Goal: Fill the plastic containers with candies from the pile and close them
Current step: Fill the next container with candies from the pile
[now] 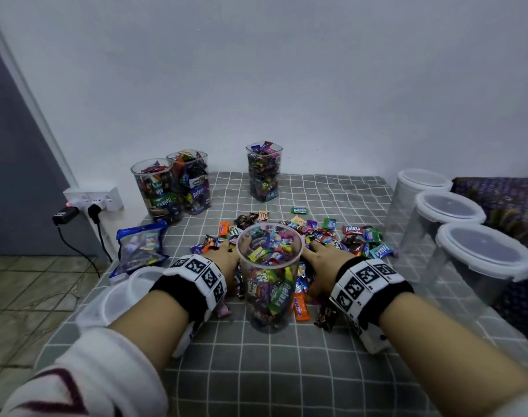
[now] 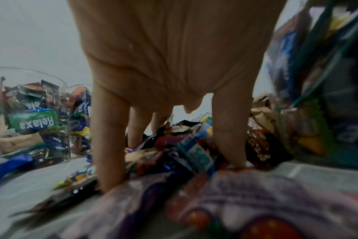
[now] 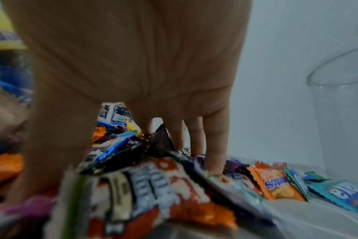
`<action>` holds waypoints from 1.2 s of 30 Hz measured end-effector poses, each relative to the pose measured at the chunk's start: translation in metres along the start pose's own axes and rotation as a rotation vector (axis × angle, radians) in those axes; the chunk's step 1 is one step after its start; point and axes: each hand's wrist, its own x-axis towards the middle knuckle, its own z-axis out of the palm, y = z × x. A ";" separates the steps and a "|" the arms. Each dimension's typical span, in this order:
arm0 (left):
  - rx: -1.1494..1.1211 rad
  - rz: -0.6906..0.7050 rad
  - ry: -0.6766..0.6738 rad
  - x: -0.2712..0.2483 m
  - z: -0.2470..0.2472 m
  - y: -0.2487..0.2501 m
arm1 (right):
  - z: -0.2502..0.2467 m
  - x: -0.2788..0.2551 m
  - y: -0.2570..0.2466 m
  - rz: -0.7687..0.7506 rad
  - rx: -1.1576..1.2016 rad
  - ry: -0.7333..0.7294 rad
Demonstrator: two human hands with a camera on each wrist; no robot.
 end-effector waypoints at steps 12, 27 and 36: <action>-0.190 -0.079 0.166 -0.018 -0.018 0.007 | -0.009 -0.001 -0.002 -0.008 0.089 0.127; -0.208 -0.155 0.355 -0.040 -0.026 0.019 | -0.011 -0.011 0.009 0.062 0.291 0.406; -0.229 -0.154 0.426 -0.041 -0.027 0.021 | -0.016 -0.021 0.010 0.012 0.535 0.557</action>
